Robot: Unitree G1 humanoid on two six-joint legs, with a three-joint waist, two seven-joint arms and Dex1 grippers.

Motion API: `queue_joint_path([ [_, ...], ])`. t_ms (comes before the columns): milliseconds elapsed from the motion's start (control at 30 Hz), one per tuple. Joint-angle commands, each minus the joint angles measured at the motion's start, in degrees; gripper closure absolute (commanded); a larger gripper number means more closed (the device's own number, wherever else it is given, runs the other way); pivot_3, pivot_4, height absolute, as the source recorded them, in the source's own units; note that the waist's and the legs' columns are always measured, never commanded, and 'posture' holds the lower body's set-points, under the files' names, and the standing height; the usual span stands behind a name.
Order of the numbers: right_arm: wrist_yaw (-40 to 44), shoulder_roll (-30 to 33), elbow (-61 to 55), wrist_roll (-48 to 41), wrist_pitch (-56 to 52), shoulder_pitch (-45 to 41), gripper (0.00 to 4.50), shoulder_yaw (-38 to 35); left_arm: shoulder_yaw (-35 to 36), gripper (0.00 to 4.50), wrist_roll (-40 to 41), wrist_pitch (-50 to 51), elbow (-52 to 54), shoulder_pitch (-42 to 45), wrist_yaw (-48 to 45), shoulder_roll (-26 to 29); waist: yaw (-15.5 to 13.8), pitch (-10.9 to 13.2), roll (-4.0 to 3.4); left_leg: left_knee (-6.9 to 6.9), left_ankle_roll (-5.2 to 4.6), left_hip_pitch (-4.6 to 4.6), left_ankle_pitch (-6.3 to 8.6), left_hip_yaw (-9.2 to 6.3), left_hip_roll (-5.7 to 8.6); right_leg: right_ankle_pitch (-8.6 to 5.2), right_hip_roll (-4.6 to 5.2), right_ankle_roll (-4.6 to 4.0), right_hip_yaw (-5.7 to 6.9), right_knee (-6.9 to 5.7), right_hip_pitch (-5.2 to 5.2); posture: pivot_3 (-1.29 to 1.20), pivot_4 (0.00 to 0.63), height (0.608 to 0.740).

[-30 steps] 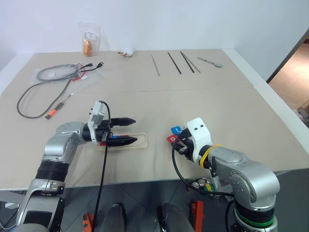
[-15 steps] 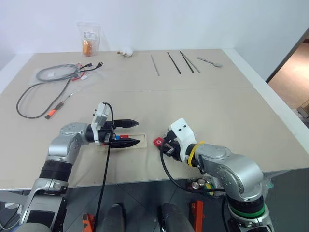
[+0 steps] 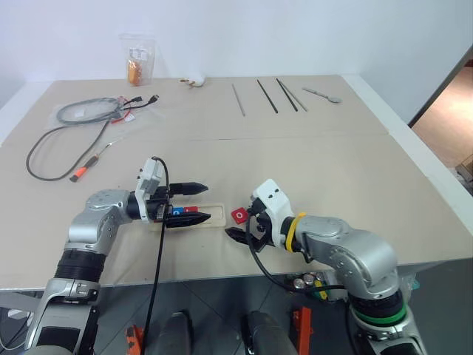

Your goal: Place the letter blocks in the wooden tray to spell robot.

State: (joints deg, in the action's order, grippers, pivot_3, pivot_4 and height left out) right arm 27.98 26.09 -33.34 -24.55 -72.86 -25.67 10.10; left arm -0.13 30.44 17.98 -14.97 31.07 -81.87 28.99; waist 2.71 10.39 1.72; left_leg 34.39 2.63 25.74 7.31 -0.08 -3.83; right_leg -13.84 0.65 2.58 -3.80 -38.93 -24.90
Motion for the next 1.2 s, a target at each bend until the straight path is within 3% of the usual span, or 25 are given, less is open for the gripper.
queue_joint_path([
  [33, 5.37, 6.60, -0.85, -0.85, 5.57, -0.36, 0.03, -3.30, 1.05, 0.00, 0.72, -0.05, 0.89, 1.19, -0.66, 0.85, -0.05, 0.02, 0.03, 0.00, 0.00, 0.00, 0.00, 0.00, 0.00, 0.00, 0.00, 0.00, 0.01, 0.02, 0.00, 0.00, 0.150, 0.740],
  [167, 14.73, 15.64, 5.56, 0.98, 17.51, -1.57, 0.03, -3.28, 1.21, 0.00, 0.84, -0.06, 1.04, 0.98, -0.81, 1.33, 0.05, 0.03, 0.05, -0.01, 0.00, 0.00, 0.00, 0.00, 0.00, 0.00, 0.00, 0.00, 0.01, 0.05, -0.01, 0.00, 0.150, 0.740],
  [300, 23.46, 18.12, 13.12, 1.94, 28.21, -3.04, 0.03, -0.56, 2.22, 0.00, 1.40, 0.51, 2.07, 0.31, -0.24, 2.31, 0.16, 0.04, 0.07, -0.02, -0.01, -0.01, 0.01, 0.01, 0.00, 0.00, -0.03, -0.01, 0.00, 0.05, -0.04, 0.00, 0.150, 0.740],
  [633, 40.52, 11.05, 40.77, 8.72, 48.95, -15.07, 0.03, 8.29, 6.27, 0.00, 2.86, 3.30, 9.87, -8.28, 0.85, 10.58, 0.69, 0.10, 0.12, -0.05, -0.01, -0.04, 0.02, 0.02, -0.02, 0.02, -0.10, 0.01, -0.08, 0.03, -0.07, 0.00, 0.150, 0.740],
  [833, 45.50, 5.81, 55.29, 13.17, 56.85, -22.55, 0.03, 10.27, 8.49, 0.00, 4.60, 4.92, 16.55, -13.40, 3.63, 11.91, 0.06, 0.14, 0.17, -0.03, 0.00, -0.02, 0.02, 0.05, -0.04, 0.02, -0.09, 0.00, -0.09, 0.04, -0.07, 0.00, 0.150, 0.740],
  [1200, 50.57, 4.19, 59.39, 15.70, 61.72, -21.63, 0.03, 10.29, 10.52, 0.00, 6.60, 6.85, 21.99, -17.79, 6.72, 12.78, -0.05, 0.14, 0.17, -0.05, 0.01, -0.02, 0.03, 0.05, -0.04, 0.01, -0.09, 0.02, -0.07, 0.01, -0.09, 0.00, 0.150, 0.740],
])
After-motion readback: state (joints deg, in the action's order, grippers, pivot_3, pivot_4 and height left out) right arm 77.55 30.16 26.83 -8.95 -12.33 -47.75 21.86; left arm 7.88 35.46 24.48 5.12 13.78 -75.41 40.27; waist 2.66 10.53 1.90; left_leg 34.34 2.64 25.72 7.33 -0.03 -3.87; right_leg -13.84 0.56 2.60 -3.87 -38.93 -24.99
